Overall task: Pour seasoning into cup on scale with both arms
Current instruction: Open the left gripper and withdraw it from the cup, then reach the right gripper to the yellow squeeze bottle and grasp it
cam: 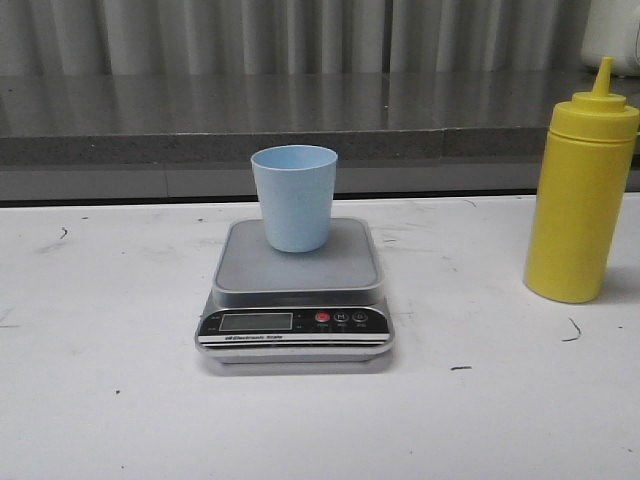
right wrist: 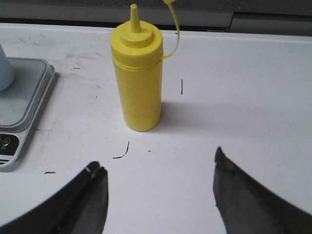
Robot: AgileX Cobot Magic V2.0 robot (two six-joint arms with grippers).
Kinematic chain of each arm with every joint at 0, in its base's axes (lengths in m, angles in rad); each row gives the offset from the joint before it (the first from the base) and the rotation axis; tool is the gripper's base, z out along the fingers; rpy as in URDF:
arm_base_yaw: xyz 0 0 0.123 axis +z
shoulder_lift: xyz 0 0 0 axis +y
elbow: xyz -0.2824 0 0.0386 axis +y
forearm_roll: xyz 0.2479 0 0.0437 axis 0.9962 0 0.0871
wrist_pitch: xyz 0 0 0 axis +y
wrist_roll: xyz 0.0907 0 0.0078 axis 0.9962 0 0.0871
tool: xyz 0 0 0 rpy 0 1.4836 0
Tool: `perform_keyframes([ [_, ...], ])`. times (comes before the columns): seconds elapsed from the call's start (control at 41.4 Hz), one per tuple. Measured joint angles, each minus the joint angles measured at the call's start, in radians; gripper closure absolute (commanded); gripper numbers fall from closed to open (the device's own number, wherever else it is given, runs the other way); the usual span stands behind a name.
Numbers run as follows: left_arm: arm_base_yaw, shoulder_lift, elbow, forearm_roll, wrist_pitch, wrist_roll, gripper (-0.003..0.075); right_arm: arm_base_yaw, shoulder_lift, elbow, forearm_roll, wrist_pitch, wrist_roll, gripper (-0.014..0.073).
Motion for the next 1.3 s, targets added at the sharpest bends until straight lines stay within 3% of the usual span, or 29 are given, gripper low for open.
perform_keyframes([
  [0.797,0.000,-0.036,0.017,0.000,0.000,0.000,0.0311,0.000,0.000,0.000,0.000,-0.002,0.000,0.0104],
  [0.87,0.000,-0.036,0.017,0.000,0.000,0.000,0.0311,0.000,0.008,0.000,0.000,-0.007,0.000,0.0074],
  [1.015,0.000,-0.036,0.017,0.000,0.000,0.000,0.0311,0.000,0.059,-0.008,0.000,-0.007,0.000,-0.0074],
  [1.305,0.000,-0.036,0.017,0.000,0.000,0.000,0.0311,0.002,0.211,-0.047,0.030,-0.023,0.000,-0.0051],
])
